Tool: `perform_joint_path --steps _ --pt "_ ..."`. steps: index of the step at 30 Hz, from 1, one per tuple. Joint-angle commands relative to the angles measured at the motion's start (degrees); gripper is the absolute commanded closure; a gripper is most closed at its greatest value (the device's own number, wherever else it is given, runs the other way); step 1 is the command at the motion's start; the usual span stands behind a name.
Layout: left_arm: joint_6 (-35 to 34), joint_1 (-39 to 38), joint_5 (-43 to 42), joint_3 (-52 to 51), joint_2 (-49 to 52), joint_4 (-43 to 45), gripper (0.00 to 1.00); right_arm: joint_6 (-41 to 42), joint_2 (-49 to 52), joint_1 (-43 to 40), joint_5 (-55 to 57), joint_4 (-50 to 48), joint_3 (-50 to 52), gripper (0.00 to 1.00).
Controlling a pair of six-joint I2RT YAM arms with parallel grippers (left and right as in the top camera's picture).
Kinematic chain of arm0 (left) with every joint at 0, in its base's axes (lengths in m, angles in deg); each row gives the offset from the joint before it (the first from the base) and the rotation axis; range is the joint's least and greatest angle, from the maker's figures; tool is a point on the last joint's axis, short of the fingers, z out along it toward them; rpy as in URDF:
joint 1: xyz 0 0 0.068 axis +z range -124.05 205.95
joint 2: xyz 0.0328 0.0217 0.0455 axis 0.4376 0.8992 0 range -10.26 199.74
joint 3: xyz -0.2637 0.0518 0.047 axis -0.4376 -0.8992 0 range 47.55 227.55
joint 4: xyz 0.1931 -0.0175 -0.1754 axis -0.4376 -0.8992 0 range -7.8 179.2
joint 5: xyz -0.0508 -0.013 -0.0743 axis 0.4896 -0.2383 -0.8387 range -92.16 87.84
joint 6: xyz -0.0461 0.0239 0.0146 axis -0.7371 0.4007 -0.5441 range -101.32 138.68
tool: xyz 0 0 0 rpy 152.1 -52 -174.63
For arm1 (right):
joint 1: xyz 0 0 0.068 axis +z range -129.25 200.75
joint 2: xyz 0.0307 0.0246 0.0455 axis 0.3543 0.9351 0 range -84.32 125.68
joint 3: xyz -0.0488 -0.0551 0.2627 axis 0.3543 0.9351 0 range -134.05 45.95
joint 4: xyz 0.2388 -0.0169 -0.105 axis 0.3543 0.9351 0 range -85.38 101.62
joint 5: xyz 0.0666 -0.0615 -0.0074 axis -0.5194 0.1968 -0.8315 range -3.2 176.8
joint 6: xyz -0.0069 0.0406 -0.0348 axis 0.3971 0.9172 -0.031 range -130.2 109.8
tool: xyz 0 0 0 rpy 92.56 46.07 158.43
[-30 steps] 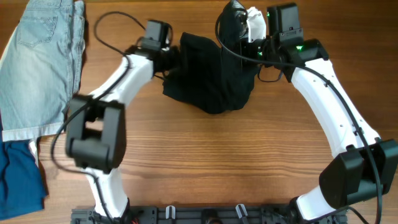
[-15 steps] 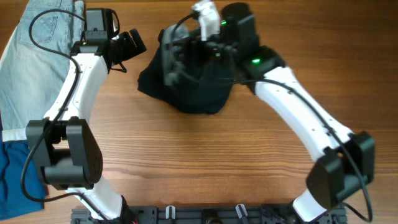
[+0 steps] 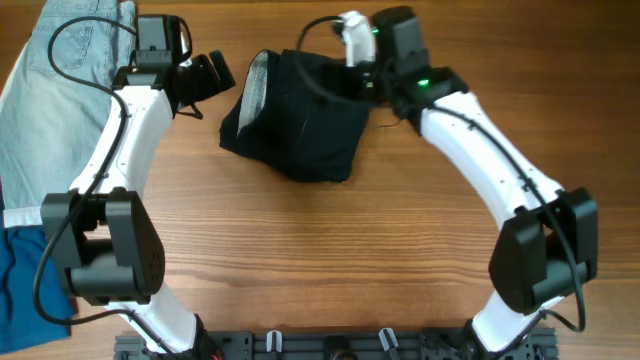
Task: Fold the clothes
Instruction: 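Grasp the folded black shorts with the right gripper, then carry the folded shorts to the table's top-right corner with the right gripper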
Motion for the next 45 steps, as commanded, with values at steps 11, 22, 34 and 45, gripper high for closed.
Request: perform_joint_path --steps 11,22,34,45 --pt "-3.02 2.21 4.0 -0.15 -0.28 3.98 0.0 -15.67 9.07 -1.84 8.15 -1.6 -0.39 0.11" --pt "-2.99 3.15 4.0 -0.15 0.5 3.96 0.0 -22.84 26.34 6.1 20.63 -8.76 -0.39 0.01" --pt "-2.97 1.38 4.02 -0.17 4.44 3.43 0.0 -5.29 27.89 -9.42 29.18 -4.72 -0.44 0.0" --pt "-2.97 -0.07 4.02 -0.17 5.86 4.22 0.0 4.15 27.89 -40.63 20.74 -12.28 -0.44 0.0"
